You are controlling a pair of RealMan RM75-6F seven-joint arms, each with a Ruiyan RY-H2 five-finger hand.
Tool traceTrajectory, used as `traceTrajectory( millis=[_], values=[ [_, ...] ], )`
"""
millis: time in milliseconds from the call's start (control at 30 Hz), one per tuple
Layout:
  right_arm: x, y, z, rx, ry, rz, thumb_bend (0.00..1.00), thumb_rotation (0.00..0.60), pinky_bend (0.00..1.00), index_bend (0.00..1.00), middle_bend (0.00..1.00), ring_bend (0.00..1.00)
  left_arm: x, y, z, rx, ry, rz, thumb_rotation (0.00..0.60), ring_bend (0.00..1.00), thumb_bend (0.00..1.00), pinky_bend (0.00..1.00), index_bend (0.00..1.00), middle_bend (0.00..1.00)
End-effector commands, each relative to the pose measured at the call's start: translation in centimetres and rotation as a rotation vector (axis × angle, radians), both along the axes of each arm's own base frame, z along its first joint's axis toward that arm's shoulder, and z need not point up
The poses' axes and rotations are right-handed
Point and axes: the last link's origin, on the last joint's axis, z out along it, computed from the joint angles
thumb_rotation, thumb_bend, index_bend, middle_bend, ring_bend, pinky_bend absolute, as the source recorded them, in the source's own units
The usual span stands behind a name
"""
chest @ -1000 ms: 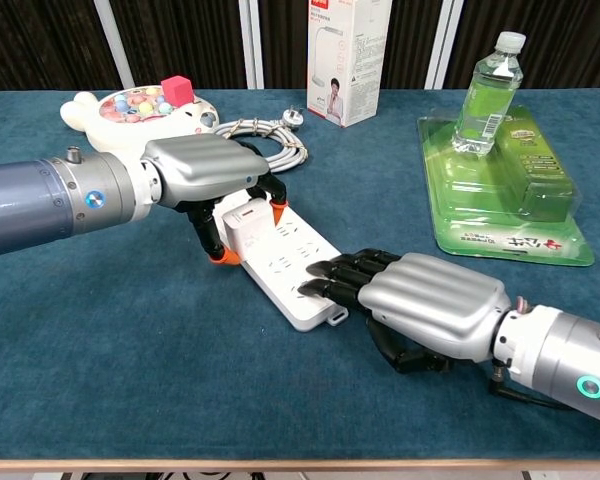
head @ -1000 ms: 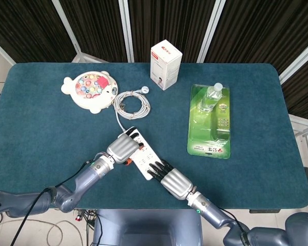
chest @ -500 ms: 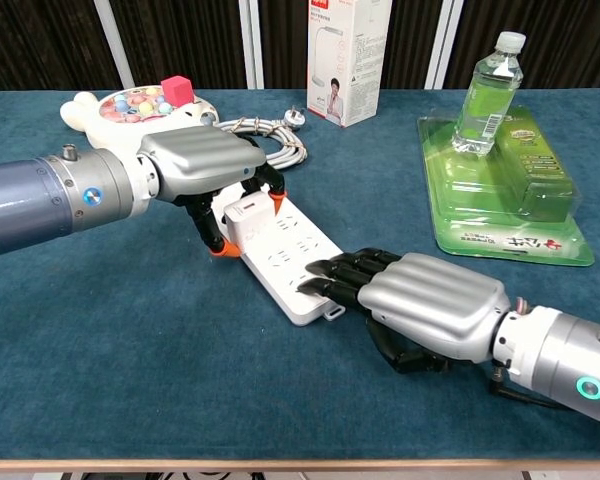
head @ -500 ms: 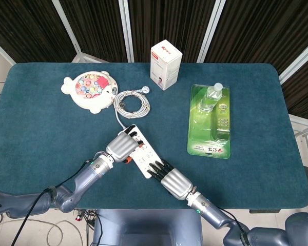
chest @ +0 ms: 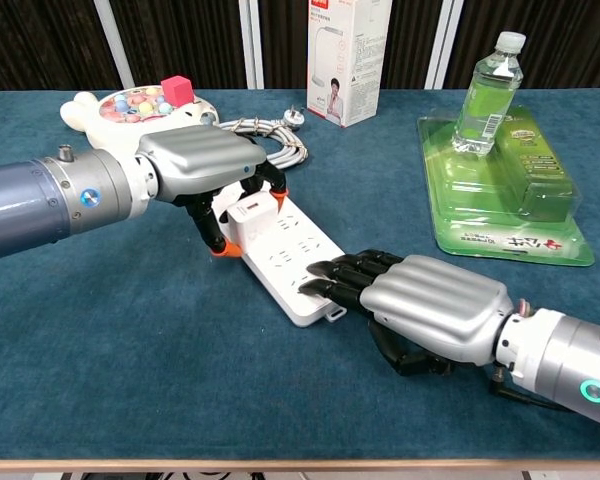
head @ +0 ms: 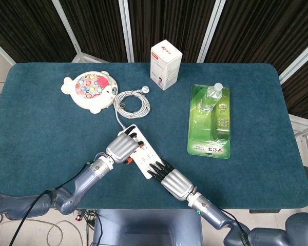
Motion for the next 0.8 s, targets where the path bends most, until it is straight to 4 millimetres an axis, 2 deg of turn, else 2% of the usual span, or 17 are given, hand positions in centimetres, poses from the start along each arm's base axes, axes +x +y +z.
traceTrajectory(
  millis=[33, 800],
  values=[
    [-0.02, 0.07, -0.01, 0.001, 0.002, 0.001, 1.0, 0.6, 0.07, 0.0, 0.01, 0.01, 0.12, 0.04, 0.12, 0.004, -0.005, -0.002, 0.6, 0.26, 0.3, 0.1, 0.71, 0.72],
    [0.11, 0.57, -0.5, 0.009, 0.017, 0.002, 1.0, 0.6, 0.07, 0.0, 0.01, 0.01, 0.79, 0.1, 0.83, 0.008, -0.046, 0.014, 0.6, 0.26, 0.3, 0.11, 0.71, 0.72]
  ],
)
